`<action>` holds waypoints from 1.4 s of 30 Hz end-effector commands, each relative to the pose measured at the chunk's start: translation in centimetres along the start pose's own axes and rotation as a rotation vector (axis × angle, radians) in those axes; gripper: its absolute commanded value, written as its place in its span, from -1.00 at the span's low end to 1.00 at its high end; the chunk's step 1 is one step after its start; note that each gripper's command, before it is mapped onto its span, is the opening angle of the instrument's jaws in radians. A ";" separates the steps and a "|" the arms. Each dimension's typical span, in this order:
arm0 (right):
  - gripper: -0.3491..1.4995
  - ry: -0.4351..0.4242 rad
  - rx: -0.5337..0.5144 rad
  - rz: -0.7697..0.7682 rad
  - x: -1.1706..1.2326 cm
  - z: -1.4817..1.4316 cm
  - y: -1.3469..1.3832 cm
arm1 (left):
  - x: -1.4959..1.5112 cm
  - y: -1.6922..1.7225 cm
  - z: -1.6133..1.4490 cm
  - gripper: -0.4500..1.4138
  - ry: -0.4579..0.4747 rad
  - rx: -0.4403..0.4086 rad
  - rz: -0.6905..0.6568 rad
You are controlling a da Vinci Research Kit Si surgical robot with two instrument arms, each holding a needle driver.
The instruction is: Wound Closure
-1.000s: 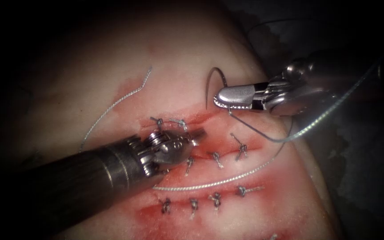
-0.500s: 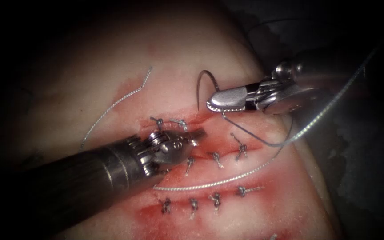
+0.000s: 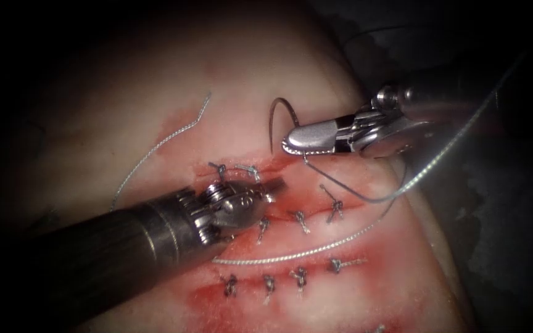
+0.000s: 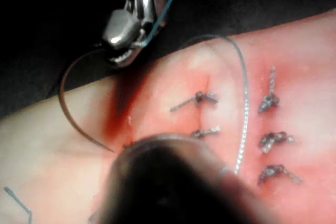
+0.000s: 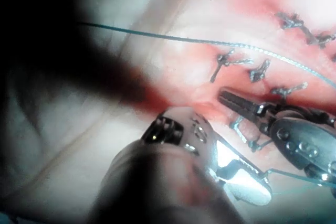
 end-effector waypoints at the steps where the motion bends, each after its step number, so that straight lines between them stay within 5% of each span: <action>1: -1.00 -0.002 0.002 -0.005 0.10 0.05 0.02 | -0.10 0.05 0.06 -1.00 -0.005 -0.003 -0.001; 42: -1.00 -0.016 -0.014 -0.005 0.11 0.01 0.25 | -0.09 0.05 0.06 -1.00 -0.005 -0.003 0.000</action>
